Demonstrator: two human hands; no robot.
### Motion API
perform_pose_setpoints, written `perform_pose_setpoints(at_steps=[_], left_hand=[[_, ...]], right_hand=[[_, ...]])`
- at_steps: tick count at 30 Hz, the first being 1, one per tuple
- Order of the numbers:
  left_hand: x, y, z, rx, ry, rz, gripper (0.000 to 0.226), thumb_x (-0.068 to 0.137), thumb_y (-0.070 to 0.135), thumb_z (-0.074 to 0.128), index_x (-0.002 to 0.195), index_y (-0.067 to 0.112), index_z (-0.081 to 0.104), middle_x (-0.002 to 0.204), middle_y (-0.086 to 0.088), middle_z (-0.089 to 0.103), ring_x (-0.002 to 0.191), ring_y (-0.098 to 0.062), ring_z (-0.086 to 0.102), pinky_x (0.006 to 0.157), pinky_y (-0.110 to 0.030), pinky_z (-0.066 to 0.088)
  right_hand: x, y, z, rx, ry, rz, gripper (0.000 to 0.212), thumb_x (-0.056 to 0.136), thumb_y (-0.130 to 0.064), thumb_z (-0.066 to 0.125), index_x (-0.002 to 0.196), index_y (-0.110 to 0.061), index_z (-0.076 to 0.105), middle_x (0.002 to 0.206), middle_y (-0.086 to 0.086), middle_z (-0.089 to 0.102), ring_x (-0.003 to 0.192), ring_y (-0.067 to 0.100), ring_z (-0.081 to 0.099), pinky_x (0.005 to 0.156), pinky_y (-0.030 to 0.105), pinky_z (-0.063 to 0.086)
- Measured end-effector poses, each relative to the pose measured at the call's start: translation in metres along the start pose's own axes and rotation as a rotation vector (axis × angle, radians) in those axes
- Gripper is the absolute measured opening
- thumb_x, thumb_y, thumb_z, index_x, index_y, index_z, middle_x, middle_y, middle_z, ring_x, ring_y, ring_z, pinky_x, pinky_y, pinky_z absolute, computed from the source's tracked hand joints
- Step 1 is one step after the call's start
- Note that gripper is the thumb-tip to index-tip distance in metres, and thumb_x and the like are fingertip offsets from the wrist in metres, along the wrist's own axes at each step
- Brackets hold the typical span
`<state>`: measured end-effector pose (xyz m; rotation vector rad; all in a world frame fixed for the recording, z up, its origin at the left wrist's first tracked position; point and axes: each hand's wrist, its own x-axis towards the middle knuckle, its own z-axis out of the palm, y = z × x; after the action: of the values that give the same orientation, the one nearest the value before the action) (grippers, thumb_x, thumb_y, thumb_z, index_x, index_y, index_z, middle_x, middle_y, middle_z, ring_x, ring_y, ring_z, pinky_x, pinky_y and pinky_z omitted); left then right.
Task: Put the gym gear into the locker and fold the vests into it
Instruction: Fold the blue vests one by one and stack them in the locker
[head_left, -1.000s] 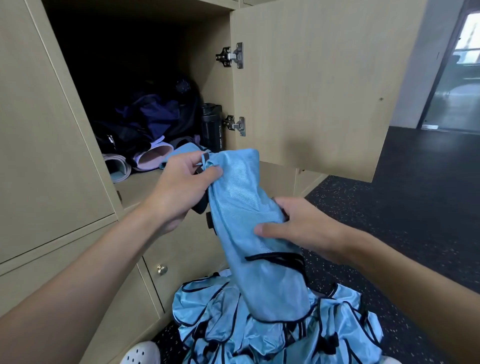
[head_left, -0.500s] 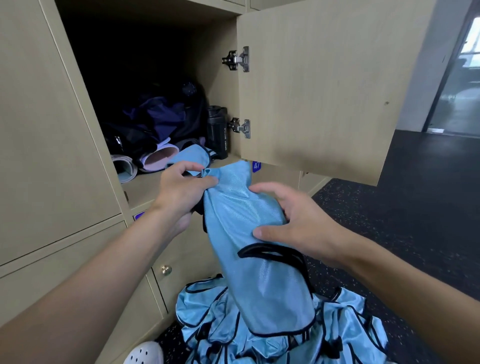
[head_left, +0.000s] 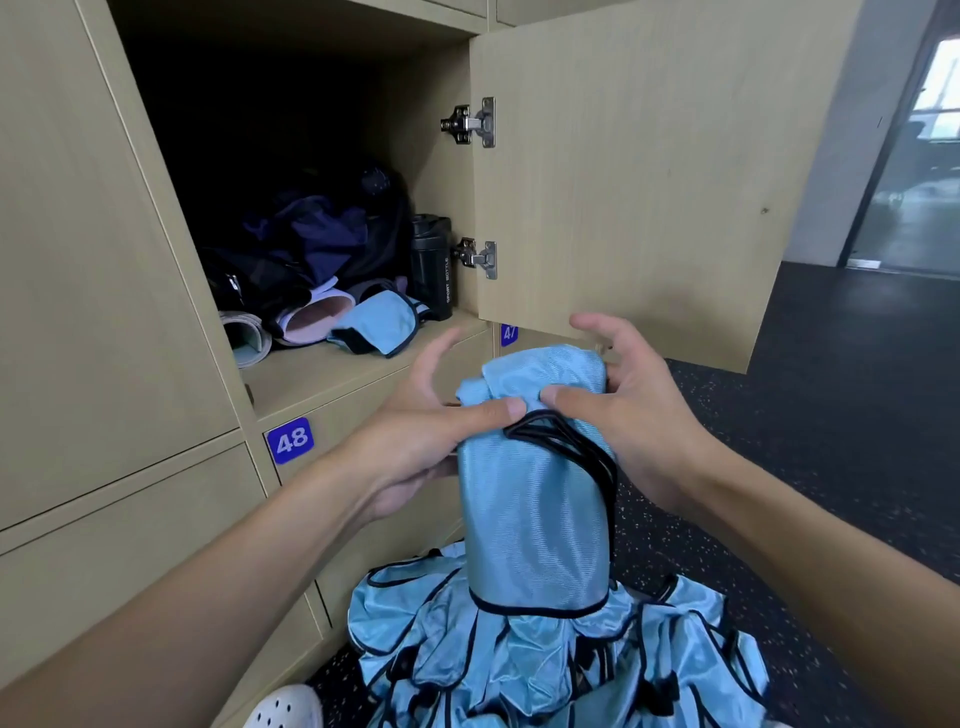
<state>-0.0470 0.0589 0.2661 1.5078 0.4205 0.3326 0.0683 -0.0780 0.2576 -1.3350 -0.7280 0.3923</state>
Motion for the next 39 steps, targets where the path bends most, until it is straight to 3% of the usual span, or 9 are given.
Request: perform_pose_setpoints(at_steps=[5,9,13,18,24,27,33,36,39], left_hand=[[0.000,0.003,-0.005,0.269,-0.083,0.148,0.063,0.071,0.004,0.085,0.125,0.029,0.061,0.102,0.004,0.077,0.095,-0.012,0.073,0.079,-0.023,0.058],[0.002,0.002,-0.004,0.420,-0.018,0.263,0.041,0.071,0.012,0.088,0.106,0.018,0.069,0.095,-0.002,0.076,0.089,-0.019,0.073,0.077,-0.032,0.060],[0.009,-0.002,-0.007,0.613,0.122,0.396,0.039,0.061,0.032,0.093,0.093,0.031,0.071,0.119,0.006,0.050,0.107,0.005,0.051,0.090,-0.015,0.048],[0.006,-0.001,-0.004,0.515,0.110,0.440,0.023,0.070,0.010,0.086,0.081,0.012,0.065,0.066,0.010,0.060,0.058,-0.005,0.055,0.054,-0.023,0.045],[0.002,0.011,-0.005,0.207,0.142,0.362,0.023,0.079,0.002,0.079,0.098,0.001,0.066,0.085,-0.012,0.072,0.073,-0.019,0.066,0.068,-0.033,0.055],[0.001,0.015,-0.004,0.031,0.191,0.297,0.029,0.080,0.003,0.079,0.105,0.005,0.065,0.100,-0.017,0.074,0.088,-0.028,0.073,0.081,-0.043,0.059],[0.001,0.012,-0.001,-0.091,0.230,0.193,0.067,0.078,0.011,0.082,0.131,0.027,0.043,0.093,0.002,0.077,0.083,-0.016,0.075,0.075,-0.035,0.062],[-0.001,0.004,-0.001,-0.042,0.072,0.202,0.101,0.072,0.008,0.085,0.143,0.051,0.027,0.128,0.006,0.066,0.105,-0.014,0.071,0.095,-0.042,0.056],[-0.001,0.002,-0.004,-0.027,-0.015,0.244,0.113,0.070,0.002,0.084,0.144,0.060,0.023,0.132,0.004,0.064,0.112,-0.016,0.068,0.097,-0.041,0.054]], right_hand=[[0.001,0.001,-0.001,-0.026,-0.007,0.001,0.057,0.084,0.008,0.069,0.126,-0.025,0.052,0.101,0.013,0.071,0.080,0.019,0.071,0.072,0.036,0.061],[0.003,-0.002,-0.002,-0.022,-0.015,0.020,0.054,0.084,0.006,0.070,0.126,-0.024,0.054,0.103,0.014,0.070,0.085,0.025,0.071,0.077,0.042,0.061],[0.003,-0.003,-0.002,0.007,-0.028,0.046,0.056,0.084,0.006,0.070,0.128,-0.024,0.053,0.105,0.016,0.069,0.089,0.029,0.072,0.078,0.044,0.061],[0.004,-0.004,-0.003,0.055,-0.041,0.070,0.057,0.082,0.002,0.073,0.128,-0.025,0.053,0.109,0.016,0.068,0.093,0.029,0.071,0.081,0.043,0.060],[0.002,-0.009,-0.007,-0.052,-0.163,0.051,0.069,0.066,-0.018,0.089,0.122,-0.032,0.051,0.120,-0.002,0.065,0.110,0.011,0.065,0.082,0.023,0.052],[-0.002,-0.009,-0.007,-0.032,-0.239,0.086,0.085,0.061,-0.012,0.084,0.126,-0.043,0.040,0.104,0.000,0.075,0.094,0.017,0.073,0.076,0.030,0.059],[0.000,-0.003,0.003,0.037,-0.174,0.000,0.091,0.079,0.013,0.071,0.136,-0.048,0.033,0.102,0.004,0.075,0.093,0.023,0.073,0.079,0.035,0.060],[0.001,-0.003,0.002,0.040,-0.057,-0.036,0.078,0.082,0.009,0.070,0.132,-0.044,0.041,0.108,0.012,0.070,0.092,0.023,0.072,0.080,0.039,0.060],[0.000,-0.006,0.000,0.034,0.005,-0.018,0.051,0.086,0.006,0.068,0.119,-0.029,0.054,0.110,0.010,0.067,0.079,0.016,0.071,0.066,0.032,0.058]])
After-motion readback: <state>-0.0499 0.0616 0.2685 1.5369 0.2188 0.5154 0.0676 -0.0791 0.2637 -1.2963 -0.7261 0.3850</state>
